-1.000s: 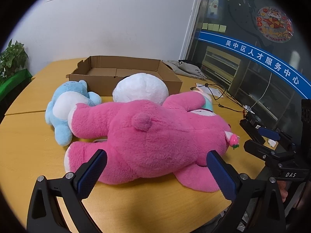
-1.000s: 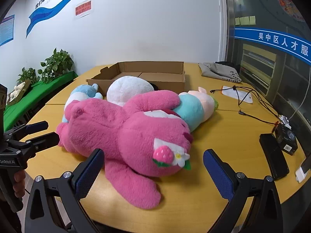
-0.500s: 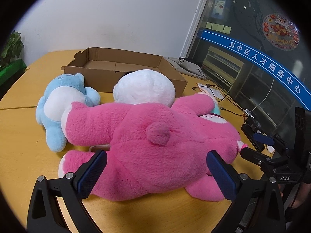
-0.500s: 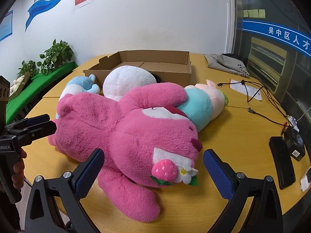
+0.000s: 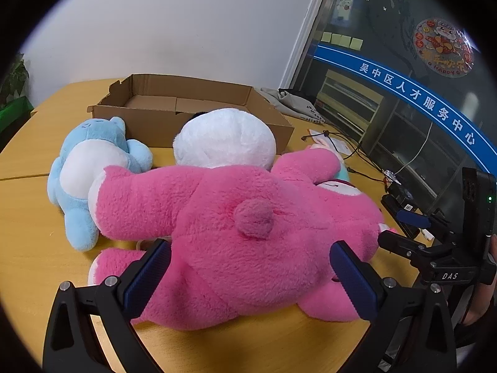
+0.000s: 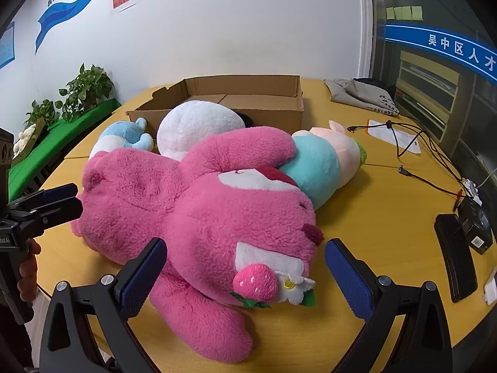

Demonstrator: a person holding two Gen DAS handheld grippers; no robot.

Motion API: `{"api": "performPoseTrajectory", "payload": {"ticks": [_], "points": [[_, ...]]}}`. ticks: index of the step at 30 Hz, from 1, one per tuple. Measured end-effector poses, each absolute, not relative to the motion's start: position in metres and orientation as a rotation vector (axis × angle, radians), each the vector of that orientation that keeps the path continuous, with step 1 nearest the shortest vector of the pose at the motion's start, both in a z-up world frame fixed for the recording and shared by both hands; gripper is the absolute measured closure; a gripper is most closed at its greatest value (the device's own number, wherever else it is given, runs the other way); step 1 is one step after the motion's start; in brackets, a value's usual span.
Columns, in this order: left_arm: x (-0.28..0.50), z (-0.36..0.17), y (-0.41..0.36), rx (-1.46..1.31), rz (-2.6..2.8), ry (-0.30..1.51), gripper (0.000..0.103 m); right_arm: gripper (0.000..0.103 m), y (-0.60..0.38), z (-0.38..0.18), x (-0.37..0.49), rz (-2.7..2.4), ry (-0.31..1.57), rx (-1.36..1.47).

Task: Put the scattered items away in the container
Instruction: 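Raise both tools and move them toward the pink bear plush, then close the left gripper on the pink bear while the right gripper grasps it too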

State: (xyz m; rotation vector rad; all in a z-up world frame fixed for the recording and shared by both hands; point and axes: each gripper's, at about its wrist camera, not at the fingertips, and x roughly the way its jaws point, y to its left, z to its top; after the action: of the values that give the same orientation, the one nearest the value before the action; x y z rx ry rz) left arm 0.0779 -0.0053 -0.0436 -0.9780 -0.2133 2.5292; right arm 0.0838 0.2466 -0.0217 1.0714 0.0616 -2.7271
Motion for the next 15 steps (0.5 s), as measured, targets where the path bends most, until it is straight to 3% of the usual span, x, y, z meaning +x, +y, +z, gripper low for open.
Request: {"api": "performPoseTrajectory", "payload": {"ticks": [15], "points": [[0.057,-0.049,-0.015,-0.964,2.423,-0.251,0.001,0.000,0.262,-0.022,0.068,-2.700,-0.059,1.023]]}}
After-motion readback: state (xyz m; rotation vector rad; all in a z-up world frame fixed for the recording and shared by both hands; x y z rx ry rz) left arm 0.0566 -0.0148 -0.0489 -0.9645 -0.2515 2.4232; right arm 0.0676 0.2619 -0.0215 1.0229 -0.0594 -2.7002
